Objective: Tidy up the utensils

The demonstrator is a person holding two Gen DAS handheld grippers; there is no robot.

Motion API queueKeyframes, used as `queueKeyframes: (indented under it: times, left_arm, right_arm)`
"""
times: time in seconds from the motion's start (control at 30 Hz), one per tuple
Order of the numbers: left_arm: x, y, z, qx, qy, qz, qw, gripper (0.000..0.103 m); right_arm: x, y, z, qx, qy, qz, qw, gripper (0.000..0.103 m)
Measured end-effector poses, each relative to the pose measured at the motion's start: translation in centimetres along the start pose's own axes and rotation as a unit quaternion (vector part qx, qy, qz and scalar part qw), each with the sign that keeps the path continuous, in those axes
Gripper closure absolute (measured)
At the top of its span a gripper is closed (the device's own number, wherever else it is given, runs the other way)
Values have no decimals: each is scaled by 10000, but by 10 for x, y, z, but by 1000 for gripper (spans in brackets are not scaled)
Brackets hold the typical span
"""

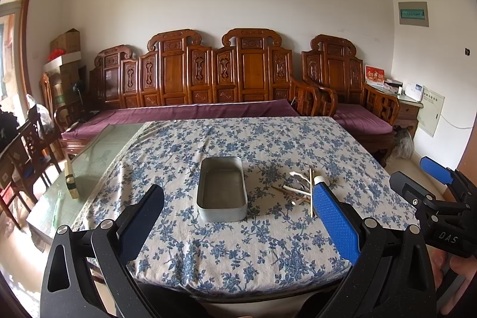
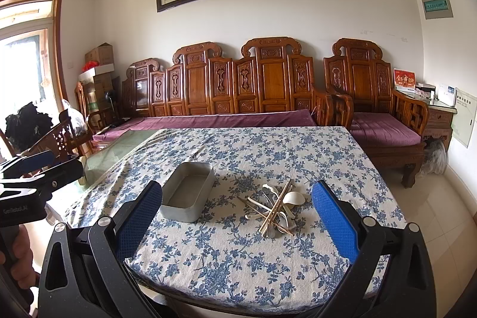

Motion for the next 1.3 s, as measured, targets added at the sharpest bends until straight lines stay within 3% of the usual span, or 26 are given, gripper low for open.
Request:
queueKeyframes:
  times: [0.27,0.57,0.83,1.1,1.3]
  left_arm:
    - [-1,-3,3,47,-35,-7,10000,6]
    - [5,-15,36,461,-183,51,9988,6]
    - [7,-35,89,919,-509,92,9944,6]
    - [2,-55,146,1351,-770,205,9876,7]
    - [2,-71,170,1597,-834,202,9834,7]
  right_arm:
    - [2,-3,0,35,2,19,10000,3]
    - [-14,-12,30,276,-4,-4,9996,3]
    - [-37,-33,83,757,-195,-53,9969,19]
    - [-50,-67,148,1388,-164,-62,9902,57]
    - [-41,-98,200,1837,30,-177,9828,62]
Point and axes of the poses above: each gripper's, at about its wrist camera, not at the fingertips, and z roughly the way its jaws point, x to its left, y to its top, the point moved 4 cm from there along z, roughly the way its jaws point, and after that the axes turned 9 degrees about -y, right-handed, at the moved point
